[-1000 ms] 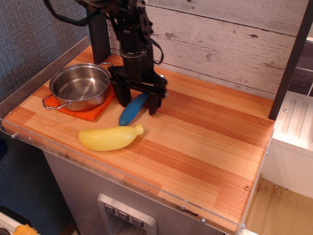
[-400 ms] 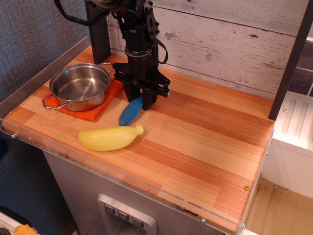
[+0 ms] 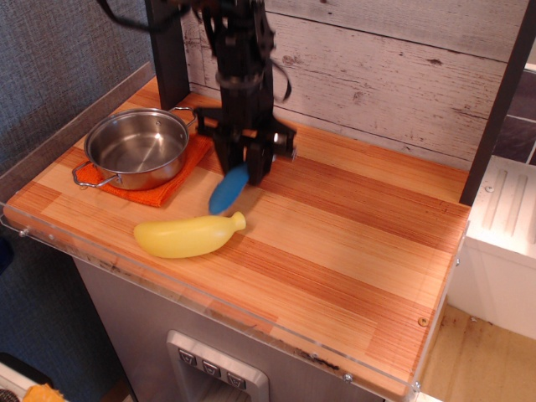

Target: Pick up the blue spoon and place it on the near edge of the table

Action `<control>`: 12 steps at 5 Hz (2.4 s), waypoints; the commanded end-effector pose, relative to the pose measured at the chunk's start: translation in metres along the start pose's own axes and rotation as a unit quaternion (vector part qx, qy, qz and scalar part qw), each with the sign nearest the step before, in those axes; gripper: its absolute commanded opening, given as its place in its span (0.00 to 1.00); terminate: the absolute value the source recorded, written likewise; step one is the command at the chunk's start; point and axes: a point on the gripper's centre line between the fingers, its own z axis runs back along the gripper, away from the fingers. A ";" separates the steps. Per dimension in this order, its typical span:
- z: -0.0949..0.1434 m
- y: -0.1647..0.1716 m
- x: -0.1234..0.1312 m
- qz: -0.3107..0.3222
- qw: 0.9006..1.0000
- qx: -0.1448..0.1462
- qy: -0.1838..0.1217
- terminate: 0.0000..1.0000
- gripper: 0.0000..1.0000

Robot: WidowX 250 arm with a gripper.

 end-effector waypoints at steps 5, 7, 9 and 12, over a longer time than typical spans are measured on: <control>0.029 -0.141 -0.062 -0.019 0.994 -0.059 -0.090 0.00 0.00; -0.009 -0.164 -0.079 -0.043 0.996 -0.059 -0.055 0.00 0.00; -0.016 -0.164 -0.079 -0.033 0.998 -0.041 -0.044 0.00 0.00; 0.074 -0.139 -0.065 -0.035 0.990 -0.082 -0.108 0.00 1.00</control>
